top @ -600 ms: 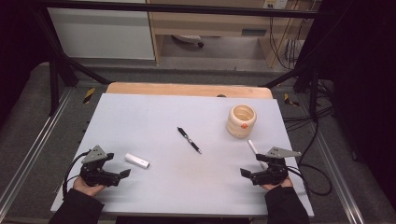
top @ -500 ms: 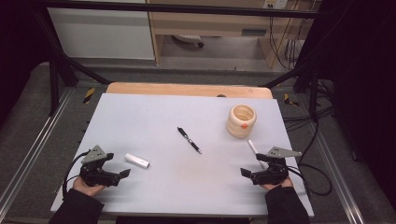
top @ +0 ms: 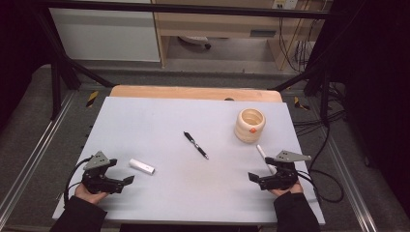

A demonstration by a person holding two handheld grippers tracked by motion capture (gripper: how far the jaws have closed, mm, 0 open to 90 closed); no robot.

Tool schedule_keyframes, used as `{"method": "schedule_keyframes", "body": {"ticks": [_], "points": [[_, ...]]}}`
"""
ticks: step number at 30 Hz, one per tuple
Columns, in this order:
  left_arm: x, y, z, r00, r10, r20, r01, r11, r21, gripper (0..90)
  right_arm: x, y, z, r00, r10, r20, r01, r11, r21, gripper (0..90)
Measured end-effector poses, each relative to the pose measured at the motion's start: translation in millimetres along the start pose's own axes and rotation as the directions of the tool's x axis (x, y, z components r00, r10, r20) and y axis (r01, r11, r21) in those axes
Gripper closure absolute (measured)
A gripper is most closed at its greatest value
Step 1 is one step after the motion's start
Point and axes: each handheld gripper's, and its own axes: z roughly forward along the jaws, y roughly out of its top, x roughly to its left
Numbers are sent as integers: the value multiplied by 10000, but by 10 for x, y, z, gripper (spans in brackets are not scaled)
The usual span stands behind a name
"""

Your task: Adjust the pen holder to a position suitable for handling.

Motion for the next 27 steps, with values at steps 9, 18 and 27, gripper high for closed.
{"method": "schedule_keyframes", "body": {"ticks": [9,18,27], "points": [[4,-9,13,9999,-106,-18,106,9999,54,19,7,92,35,9996,-206,181,204,9998,71,10],[6,-9,14,9999,-144,-23,144,9999,58,19,51,205,99,9989,-428,207,427,9991,68,11],[7,-11,21,9999,-149,-25,150,9998,105,19,94,382,150,9971,-704,303,705,9975,-9,17]]}}
